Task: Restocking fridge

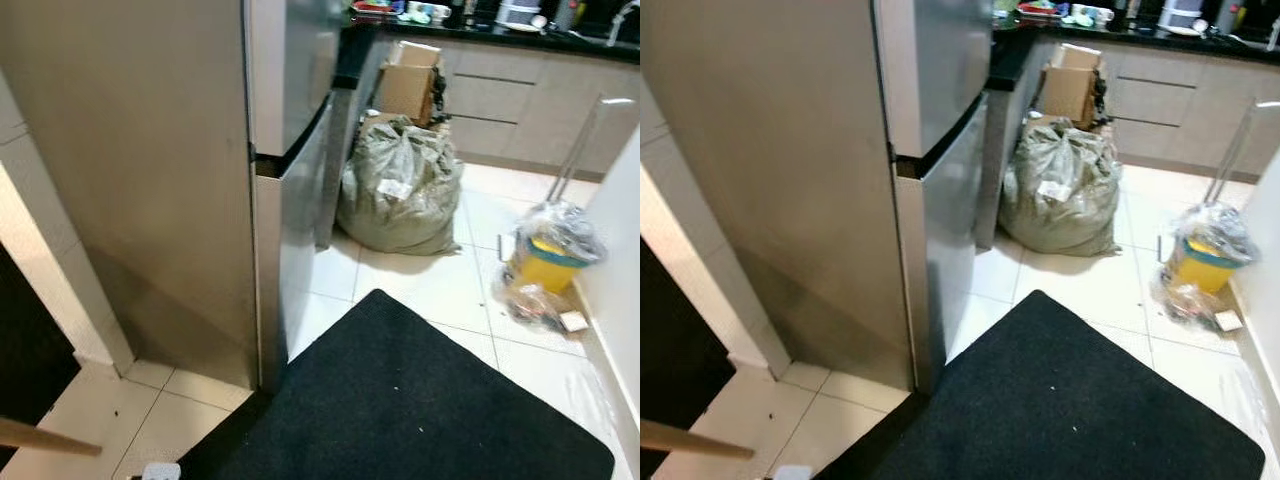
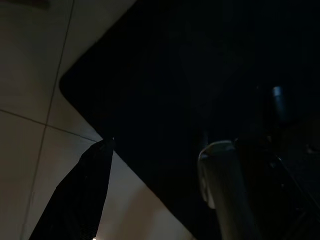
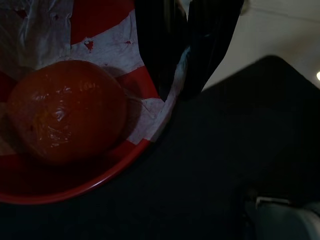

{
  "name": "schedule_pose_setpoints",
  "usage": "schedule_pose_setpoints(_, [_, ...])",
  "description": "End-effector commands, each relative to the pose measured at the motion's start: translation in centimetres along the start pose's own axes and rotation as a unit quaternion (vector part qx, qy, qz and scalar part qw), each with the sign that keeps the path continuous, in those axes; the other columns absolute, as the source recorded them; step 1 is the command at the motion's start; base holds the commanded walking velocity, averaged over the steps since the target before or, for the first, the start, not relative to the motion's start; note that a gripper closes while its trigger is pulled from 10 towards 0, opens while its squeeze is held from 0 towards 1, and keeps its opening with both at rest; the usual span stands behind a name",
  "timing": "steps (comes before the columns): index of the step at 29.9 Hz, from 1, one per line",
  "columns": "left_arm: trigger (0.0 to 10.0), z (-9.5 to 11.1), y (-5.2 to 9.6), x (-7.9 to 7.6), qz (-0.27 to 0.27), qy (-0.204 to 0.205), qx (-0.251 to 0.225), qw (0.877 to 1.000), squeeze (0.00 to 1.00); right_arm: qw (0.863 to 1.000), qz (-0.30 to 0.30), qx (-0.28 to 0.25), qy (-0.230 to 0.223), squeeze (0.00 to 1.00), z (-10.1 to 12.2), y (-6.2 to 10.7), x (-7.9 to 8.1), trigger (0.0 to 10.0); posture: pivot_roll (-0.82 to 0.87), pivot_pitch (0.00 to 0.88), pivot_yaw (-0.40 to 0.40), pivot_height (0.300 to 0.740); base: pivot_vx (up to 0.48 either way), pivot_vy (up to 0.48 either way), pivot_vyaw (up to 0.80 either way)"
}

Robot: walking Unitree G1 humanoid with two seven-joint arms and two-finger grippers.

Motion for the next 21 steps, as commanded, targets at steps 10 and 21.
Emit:
schedule_pose_setpoints(10, [10.0,-1.08,0.07,-0.9,-0.011,0.005,0.013,1.0,0.0,1.0,-0.017,-0.016,-0.003,0.0,0.94,0.13,-1.23,10.0,-0.13,0.018,-0.053,0.74,0.0,-0.433,0.0])
schedule_pose_setpoints(21, [10.0,-1.18,0.09,-0.9,-0.01,0.01,0.012,1.0,0.0,1.0,0.003,-0.021,0.001,0.0,0.75,0.13,-0.82,10.0,-0.12,0.016,-0.065,0.74,0.0,-0.436,0.0])
Point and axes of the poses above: a point about 5 cm out from each wrist's last joint towards the gripper, its own y axis pointing back from the gripper into the wrist, its own z axis along the axis of the wrist's last joint, x = y × z, the point moved 2 cm from there along -y, pointing out of the wrist towards the gripper, and after that the axes turned 9 degrees about y, right-handed, at the moved point
